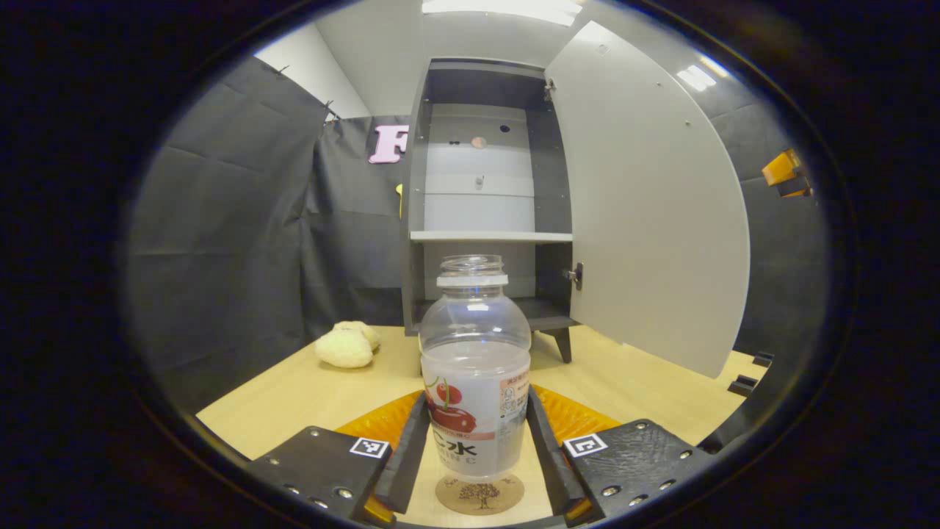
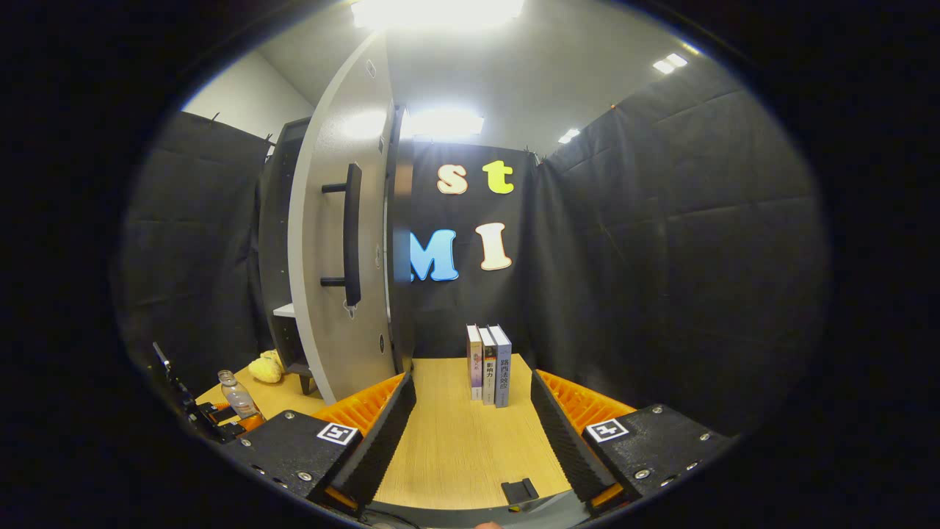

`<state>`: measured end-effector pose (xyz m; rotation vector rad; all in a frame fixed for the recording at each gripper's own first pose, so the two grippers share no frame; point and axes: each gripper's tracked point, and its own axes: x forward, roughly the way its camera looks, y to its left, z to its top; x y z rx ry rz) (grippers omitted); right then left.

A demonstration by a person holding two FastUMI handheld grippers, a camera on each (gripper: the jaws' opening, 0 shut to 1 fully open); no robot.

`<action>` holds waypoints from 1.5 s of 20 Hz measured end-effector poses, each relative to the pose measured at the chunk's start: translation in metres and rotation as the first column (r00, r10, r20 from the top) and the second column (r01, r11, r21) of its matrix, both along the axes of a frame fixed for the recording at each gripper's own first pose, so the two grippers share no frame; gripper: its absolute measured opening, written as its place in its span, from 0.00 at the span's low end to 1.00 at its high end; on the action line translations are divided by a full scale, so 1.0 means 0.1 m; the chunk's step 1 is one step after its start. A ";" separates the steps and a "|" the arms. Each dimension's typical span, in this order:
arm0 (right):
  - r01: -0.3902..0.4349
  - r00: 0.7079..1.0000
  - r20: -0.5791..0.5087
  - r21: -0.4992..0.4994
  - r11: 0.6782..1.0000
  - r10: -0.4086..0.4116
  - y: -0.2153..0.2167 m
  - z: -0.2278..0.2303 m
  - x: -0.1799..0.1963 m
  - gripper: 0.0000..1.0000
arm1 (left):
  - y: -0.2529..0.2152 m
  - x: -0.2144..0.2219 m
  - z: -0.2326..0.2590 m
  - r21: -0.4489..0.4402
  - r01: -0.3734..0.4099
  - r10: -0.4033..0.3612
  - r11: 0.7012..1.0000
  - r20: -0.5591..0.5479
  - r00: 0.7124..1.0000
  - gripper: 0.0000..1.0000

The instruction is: Open the cabinet door with the right hand, grasp the bottle in the cabinet with the left hand and place it on the coaster, then close the cabinet door with the right hand.

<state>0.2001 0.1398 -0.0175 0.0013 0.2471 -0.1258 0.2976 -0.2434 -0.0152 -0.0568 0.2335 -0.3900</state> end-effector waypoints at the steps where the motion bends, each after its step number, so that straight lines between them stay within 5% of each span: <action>1: 0.000 1.000 0.006 -0.002 1.000 0.000 0.00 0.01 -0.01 0.97 | 0.00 0.00 -0.01 0.001 -0.003 0.003 1.000 -0.012 1.000 0.71; 17: -0.020 1.000 -0.013 -0.041 0.999 0.019 0.09 -0.04 0.00 0.97 | 0.00 0.01 -0.04 0.027 -0.022 0.025 0.999 -0.088 0.996 0.75; 30: -0.072 0.995 0.079 0.061 0.996 0.067 0.15 0.44 0.24 0.97 | 0.29 -0.20 1.36 -0.002 -0.067 0.067 0.998 -0.014 0.998 0.80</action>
